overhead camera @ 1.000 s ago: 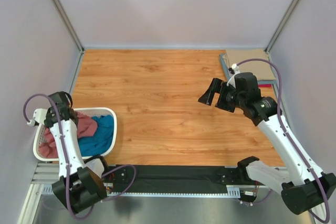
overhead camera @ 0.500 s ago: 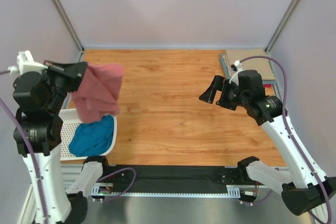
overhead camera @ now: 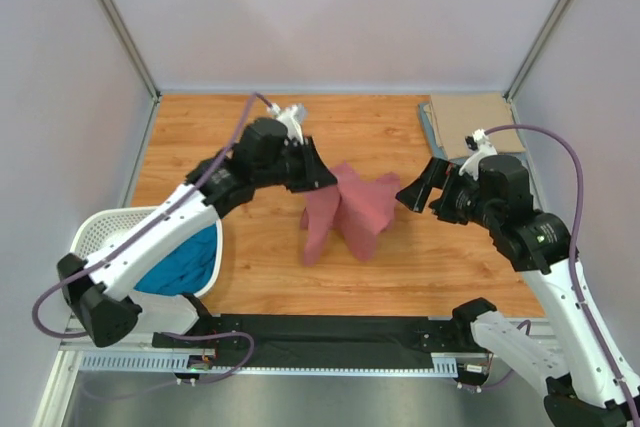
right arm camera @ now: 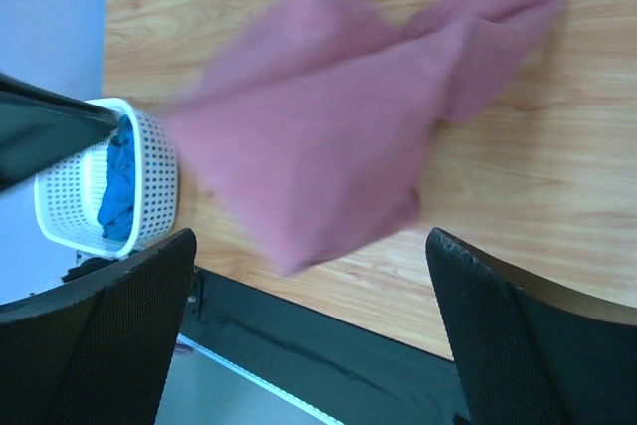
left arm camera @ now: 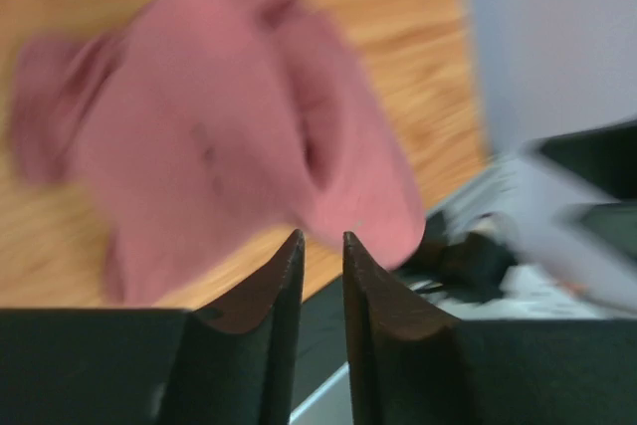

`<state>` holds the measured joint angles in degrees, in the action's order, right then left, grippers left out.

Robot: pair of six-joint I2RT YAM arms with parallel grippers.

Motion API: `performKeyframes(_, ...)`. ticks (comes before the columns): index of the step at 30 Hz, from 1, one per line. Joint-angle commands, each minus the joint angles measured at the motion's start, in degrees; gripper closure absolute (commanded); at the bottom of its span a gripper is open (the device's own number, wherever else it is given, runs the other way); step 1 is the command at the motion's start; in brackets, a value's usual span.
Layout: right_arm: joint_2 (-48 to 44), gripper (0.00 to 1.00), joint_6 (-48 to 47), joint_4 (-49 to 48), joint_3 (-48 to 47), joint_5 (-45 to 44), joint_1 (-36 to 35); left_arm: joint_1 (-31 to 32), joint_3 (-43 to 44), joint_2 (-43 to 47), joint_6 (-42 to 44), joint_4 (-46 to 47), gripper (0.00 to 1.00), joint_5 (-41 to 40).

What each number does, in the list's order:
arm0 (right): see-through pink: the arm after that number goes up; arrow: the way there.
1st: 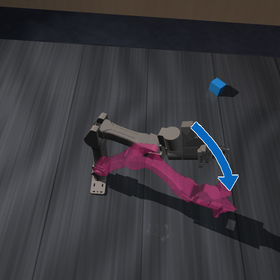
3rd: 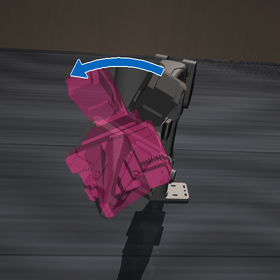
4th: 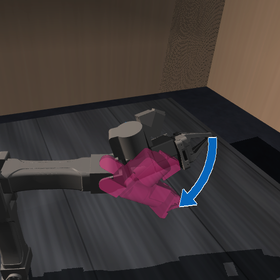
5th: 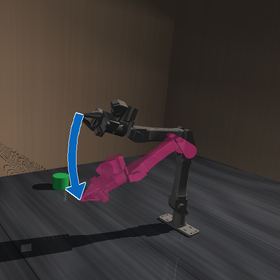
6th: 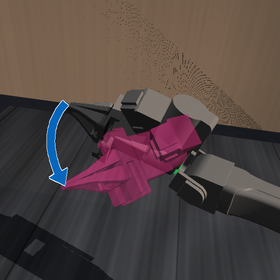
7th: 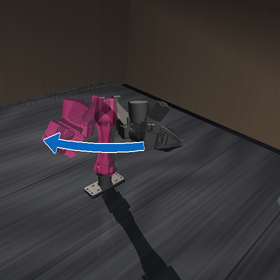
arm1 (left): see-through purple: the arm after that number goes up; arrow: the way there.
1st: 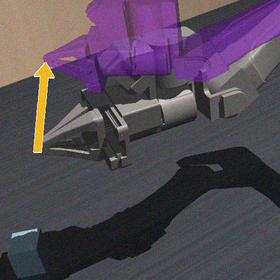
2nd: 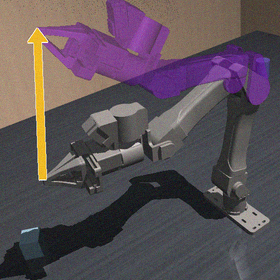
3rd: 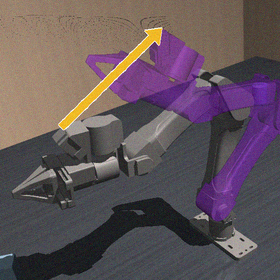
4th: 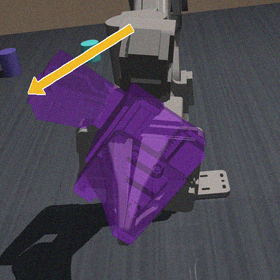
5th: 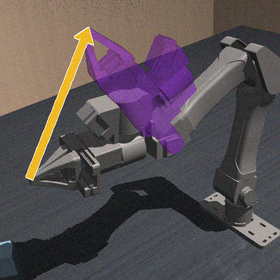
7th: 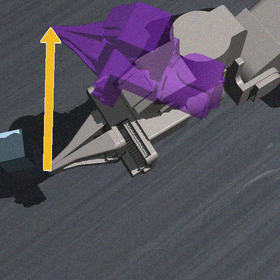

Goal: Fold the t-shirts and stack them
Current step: Move the tshirt to the center of the board, then flatten the tshirt out

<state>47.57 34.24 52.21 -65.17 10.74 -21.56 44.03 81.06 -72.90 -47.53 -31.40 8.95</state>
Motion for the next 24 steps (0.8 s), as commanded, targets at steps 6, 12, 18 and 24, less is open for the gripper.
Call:
performKeyframes(6,-0.38,0.02,-0.14,1.85,7.68,-9.33,-0.06,-0.52,-23.92,3.72,2.35,-4.81,0.26,-8.77)
performKeyframes(12,9.01,0.04,0.04,-6.23,11.02,-13.38,0.9,-6.32,-29.63,3.65,4.46,-2.1,0.21,-3.51)
performKeyframes(18,25.8,0.11,-4.18,-13.43,5.58,-14.15,4.07,-12.39,-27.21,-5.04,5.77,5.21,0.25,2.39)
performKeyframes(24,32.06,0.16,-5.94,-16.78,8.11,-8.57,8.64,-12.39,-17.7,-18.22,7.81,4.51,0.3,4.59)
